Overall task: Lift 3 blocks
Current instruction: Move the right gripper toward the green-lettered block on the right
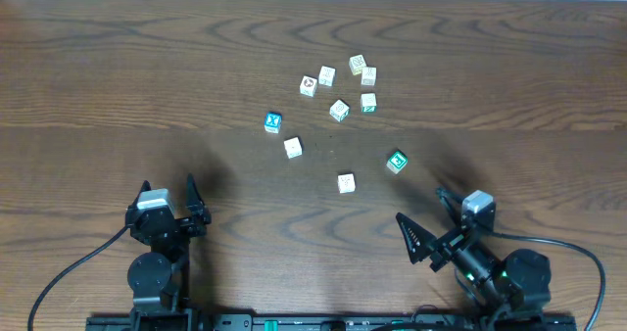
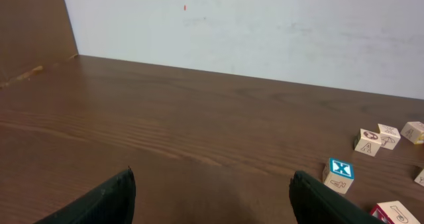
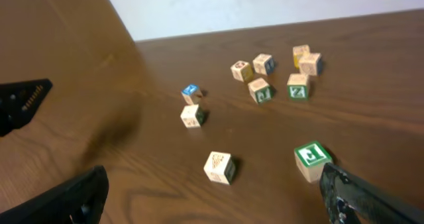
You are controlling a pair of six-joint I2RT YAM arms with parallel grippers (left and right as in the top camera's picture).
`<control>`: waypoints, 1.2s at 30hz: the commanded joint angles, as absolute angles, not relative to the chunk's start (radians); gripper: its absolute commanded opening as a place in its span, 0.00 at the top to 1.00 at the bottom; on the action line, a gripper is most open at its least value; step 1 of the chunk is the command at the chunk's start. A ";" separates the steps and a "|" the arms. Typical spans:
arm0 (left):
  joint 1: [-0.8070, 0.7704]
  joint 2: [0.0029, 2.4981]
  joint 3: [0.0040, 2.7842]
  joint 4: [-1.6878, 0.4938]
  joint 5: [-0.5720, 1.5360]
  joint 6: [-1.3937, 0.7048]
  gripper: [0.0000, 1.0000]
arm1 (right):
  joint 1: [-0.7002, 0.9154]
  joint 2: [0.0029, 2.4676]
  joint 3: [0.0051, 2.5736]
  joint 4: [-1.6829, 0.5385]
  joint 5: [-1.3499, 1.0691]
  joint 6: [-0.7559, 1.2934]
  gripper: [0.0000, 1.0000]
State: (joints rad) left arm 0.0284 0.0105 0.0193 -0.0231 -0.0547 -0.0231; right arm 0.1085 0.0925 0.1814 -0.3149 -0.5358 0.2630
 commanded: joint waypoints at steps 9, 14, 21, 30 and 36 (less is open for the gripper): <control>0.033 0.011 0.004 -0.070 -0.060 -0.024 0.25 | 0.105 0.502 0.542 -0.549 -0.420 0.132 0.01; 0.033 0.011 0.004 -0.070 -0.060 -0.024 0.25 | 0.105 0.712 0.720 -0.727 -0.374 0.133 0.01; 0.033 0.011 0.004 -0.070 -0.060 -0.024 0.25 | 0.107 1.061 1.068 -1.121 -0.315 0.133 0.01; 0.033 0.011 0.004 -0.070 -0.060 -0.024 0.25 | 0.106 1.381 1.253 -1.259 -0.350 0.133 0.01; 0.033 0.011 0.004 -0.070 -0.060 -0.024 0.25 | 0.113 1.480 1.249 -1.122 -0.360 0.046 0.01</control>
State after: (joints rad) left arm 0.0292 0.0113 0.0204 -0.0254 -0.0513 -0.0235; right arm 0.1089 1.4639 1.2404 -1.1500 -0.3424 0.1123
